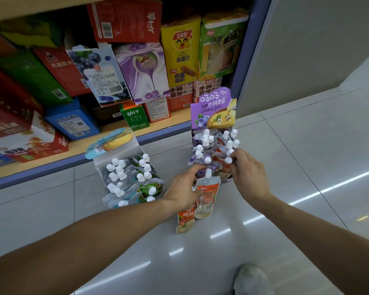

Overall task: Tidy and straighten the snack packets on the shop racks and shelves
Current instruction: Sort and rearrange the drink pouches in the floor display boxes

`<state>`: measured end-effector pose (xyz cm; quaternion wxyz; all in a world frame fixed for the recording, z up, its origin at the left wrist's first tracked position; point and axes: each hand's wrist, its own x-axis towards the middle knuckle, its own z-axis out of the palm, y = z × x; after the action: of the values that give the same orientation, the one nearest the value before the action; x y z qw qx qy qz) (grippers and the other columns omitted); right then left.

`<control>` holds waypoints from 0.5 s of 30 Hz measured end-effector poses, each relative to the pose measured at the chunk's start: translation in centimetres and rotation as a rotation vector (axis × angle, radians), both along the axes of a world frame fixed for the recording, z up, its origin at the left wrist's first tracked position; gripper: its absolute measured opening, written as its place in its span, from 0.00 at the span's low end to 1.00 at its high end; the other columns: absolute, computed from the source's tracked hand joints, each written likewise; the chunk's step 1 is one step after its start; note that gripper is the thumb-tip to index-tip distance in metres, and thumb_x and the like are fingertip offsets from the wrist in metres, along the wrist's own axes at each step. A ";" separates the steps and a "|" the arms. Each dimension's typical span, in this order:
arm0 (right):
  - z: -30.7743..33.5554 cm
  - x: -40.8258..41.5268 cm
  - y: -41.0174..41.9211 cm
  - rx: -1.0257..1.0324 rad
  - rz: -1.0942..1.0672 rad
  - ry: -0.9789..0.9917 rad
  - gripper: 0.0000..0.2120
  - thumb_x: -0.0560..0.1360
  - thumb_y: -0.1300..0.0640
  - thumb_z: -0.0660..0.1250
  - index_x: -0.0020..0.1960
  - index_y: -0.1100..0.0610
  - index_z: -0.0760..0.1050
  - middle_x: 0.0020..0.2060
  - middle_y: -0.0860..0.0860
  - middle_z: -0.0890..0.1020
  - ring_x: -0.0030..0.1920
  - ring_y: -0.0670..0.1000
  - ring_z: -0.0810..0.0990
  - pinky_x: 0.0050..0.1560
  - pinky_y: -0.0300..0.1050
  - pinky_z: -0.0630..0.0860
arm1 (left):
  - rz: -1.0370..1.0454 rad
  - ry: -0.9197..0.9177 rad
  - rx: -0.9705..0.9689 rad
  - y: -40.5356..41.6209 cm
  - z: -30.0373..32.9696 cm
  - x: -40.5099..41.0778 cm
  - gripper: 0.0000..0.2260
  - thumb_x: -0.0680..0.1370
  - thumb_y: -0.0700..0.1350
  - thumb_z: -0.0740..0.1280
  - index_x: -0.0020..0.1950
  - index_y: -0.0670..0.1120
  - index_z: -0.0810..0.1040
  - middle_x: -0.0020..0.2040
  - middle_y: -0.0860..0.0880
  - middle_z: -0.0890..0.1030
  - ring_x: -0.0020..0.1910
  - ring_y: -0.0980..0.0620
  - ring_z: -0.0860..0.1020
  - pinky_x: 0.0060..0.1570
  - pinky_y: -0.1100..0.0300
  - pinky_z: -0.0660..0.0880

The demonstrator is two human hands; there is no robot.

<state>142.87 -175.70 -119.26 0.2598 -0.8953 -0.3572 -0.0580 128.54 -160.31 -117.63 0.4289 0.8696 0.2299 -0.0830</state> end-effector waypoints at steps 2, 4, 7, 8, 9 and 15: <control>-0.7 -0.3 -0.3 -0.056 0.028 -0.004 0.10 0.73 0.68 0.71 0.51 0.60 0.74 0.39 0.57 0.82 0.35 0.62 0.80 0.36 0.44 0.64 | 0.022 0.007 -0.032 -0.1 -0.2 0.2 0.31 0.79 0.42 0.74 0.77 0.60 0.65 0.65 0.48 0.82 0.61 0.49 0.81 0.54 0.61 0.76; -0.6 -0.1 -0.5 -0.078 -0.015 0.040 0.10 0.75 0.63 0.71 0.54 0.58 0.74 0.43 0.55 0.83 0.39 0.60 0.82 0.35 0.44 0.67 | 0.044 0.012 -0.057 -0.2 -0.3 0.5 0.31 0.79 0.42 0.74 0.77 0.61 0.65 0.67 0.48 0.81 0.62 0.49 0.81 0.56 0.58 0.78; 0.7 -0.5 -1.5 -0.006 -0.129 -0.043 0.14 0.75 0.54 0.73 0.56 0.55 0.73 0.49 0.50 0.79 0.44 0.53 0.79 0.35 0.44 0.71 | 0.063 0.009 -0.084 -0.3 -0.6 0.7 0.32 0.79 0.44 0.74 0.78 0.61 0.65 0.67 0.49 0.81 0.64 0.48 0.80 0.58 0.54 0.79; 1.2 -1.2 -2.0 0.063 -0.115 -0.093 0.14 0.74 0.54 0.74 0.55 0.55 0.73 0.48 0.49 0.78 0.43 0.51 0.77 0.34 0.43 0.71 | 0.067 0.004 -0.095 -0.3 -0.6 0.7 0.32 0.79 0.44 0.74 0.78 0.61 0.65 0.67 0.49 0.81 0.63 0.48 0.81 0.57 0.56 0.78; 1.4 -1.8 -2.4 0.096 -0.058 -0.101 0.14 0.73 0.54 0.75 0.54 0.55 0.73 0.47 0.48 0.77 0.41 0.47 0.74 0.33 0.43 0.72 | 0.070 -0.007 -0.116 -0.2 -0.7 0.8 0.32 0.78 0.44 0.75 0.78 0.61 0.66 0.66 0.50 0.82 0.62 0.49 0.81 0.55 0.57 0.78; 0.4 -2.1 -2.3 -0.090 0.231 0.444 0.30 0.71 0.50 0.79 0.70 0.48 0.72 0.54 0.42 0.80 0.39 0.39 0.74 0.38 0.26 0.67 | 0.049 -0.124 -0.217 -0.4 -0.9 1.1 0.33 0.76 0.43 0.77 0.77 0.60 0.69 0.53 0.55 0.85 0.46 0.65 0.83 0.51 0.69 0.79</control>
<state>140.77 -178.05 -118.82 0.2967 -0.8499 -0.3938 0.1860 129.63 -160.75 -118.51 0.5359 0.8156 0.2139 -0.0429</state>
